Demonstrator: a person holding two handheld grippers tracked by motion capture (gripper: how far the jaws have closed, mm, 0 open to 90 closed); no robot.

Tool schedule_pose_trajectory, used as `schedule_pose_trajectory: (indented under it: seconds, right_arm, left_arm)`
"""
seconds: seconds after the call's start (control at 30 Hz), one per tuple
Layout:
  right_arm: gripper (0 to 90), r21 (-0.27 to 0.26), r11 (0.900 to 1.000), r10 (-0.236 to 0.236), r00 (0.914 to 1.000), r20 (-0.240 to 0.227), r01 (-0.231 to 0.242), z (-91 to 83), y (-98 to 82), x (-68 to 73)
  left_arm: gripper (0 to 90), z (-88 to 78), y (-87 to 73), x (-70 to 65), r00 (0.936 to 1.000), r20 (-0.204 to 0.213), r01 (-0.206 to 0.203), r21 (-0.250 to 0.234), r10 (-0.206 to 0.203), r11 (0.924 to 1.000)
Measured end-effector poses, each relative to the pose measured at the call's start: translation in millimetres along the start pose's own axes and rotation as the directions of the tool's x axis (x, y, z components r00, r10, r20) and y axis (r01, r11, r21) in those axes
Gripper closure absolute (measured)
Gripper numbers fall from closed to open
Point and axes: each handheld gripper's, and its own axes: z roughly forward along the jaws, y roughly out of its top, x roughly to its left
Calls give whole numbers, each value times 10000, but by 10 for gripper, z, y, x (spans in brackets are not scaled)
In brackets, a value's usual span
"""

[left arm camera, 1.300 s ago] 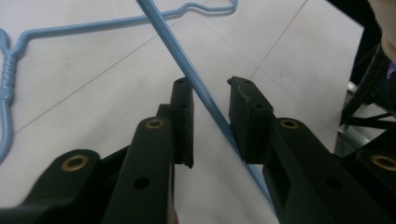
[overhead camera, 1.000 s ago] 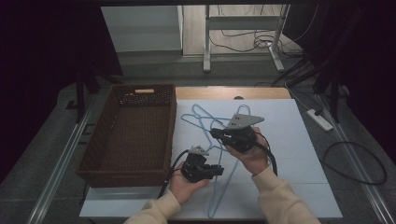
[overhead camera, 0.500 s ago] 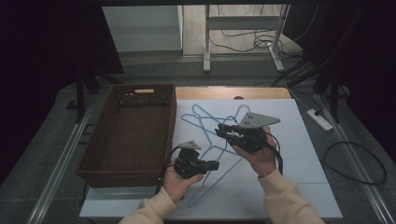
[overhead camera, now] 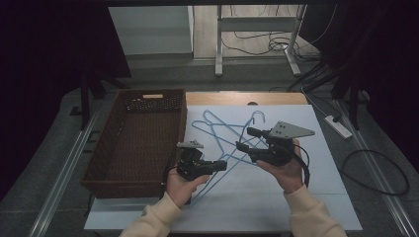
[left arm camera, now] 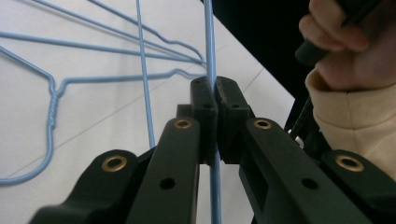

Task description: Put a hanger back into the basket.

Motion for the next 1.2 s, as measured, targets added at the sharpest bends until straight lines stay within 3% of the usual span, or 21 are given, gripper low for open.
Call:
schedule_pose_trajectory:
  seconds: [0.33, 0.43, 0.73, 0.93, 1.2]
  right_arm:
    - [337, 112, 9998, 180, 9997, 161, -181, -200, -254, -13]
    - [320, 433, 9990, 78, 9994, 346, -93, -233, -375, -2]
    - [297, 1032, 9934, 411, 9951, 904, -504, -327, -684, -115]
    - [286, 1375, 9874, 582, 9883, 1409, -777, -400, -872, -218]
    - [278, 1354, 9863, 723, 9847, 1585, -942, -456, -933, -252]
  left_arm:
    - [867, -189, 112, -5, 9989, 428, 213, -519, -191, 9984]
    - [868, -258, 165, -18, 9988, 475, 125, -674, -93, 9976]
    - [867, -475, 299, -50, 9984, 563, -29, -1032, 87, 9947]
    - [868, -688, 401, -75, 9984, 464, -244, -1355, 309, 9905]
    - [868, -967, 461, -26, 9989, 294, -304, -1843, 364, 9824]
